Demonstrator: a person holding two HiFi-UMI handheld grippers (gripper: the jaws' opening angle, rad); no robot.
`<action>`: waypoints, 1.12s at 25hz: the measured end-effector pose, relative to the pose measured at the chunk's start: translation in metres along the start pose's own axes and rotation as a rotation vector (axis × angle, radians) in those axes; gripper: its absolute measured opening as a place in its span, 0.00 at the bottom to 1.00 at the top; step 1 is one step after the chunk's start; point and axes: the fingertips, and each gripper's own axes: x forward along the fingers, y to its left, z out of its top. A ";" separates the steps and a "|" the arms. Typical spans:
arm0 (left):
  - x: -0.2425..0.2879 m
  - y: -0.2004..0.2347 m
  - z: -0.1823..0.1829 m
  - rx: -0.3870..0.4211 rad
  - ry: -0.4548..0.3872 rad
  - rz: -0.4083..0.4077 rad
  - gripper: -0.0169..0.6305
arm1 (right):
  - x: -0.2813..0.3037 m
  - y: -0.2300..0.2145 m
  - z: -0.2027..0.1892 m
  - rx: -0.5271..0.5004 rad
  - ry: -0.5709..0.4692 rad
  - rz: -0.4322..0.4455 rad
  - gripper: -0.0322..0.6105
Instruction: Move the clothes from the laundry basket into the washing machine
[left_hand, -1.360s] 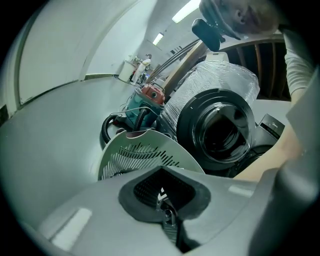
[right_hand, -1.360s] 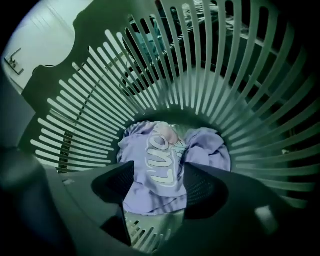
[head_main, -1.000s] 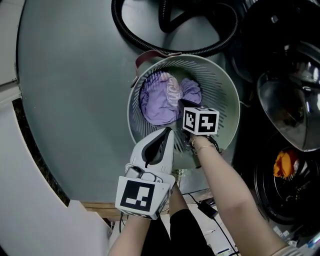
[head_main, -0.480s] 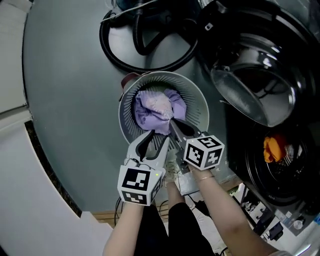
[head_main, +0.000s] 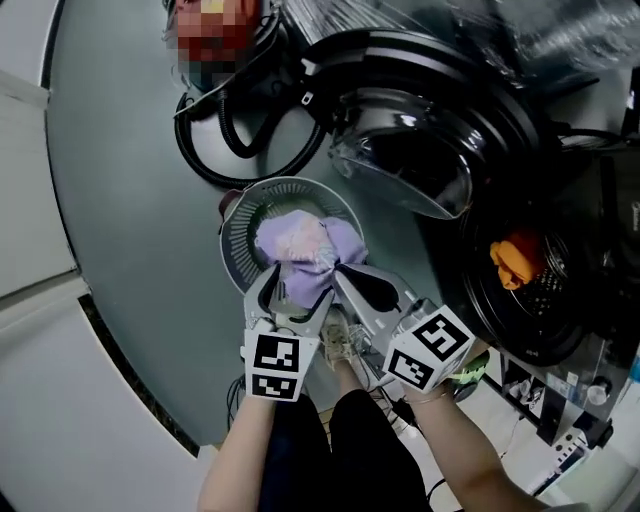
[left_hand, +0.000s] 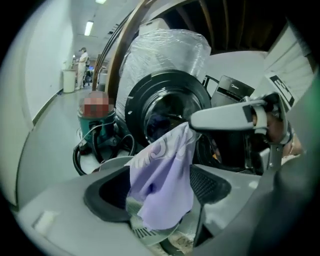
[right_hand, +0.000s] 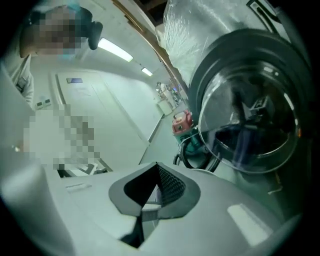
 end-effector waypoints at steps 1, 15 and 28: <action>-0.001 -0.007 0.011 0.036 -0.008 -0.006 0.59 | -0.012 0.005 0.009 -0.004 -0.016 0.002 0.09; -0.003 -0.150 0.105 0.340 -0.071 -0.396 0.41 | -0.166 0.013 0.078 0.033 -0.324 -0.208 0.09; 0.004 -0.302 0.138 0.362 -0.053 -0.645 0.08 | -0.300 -0.054 0.043 0.127 -0.512 -0.531 0.42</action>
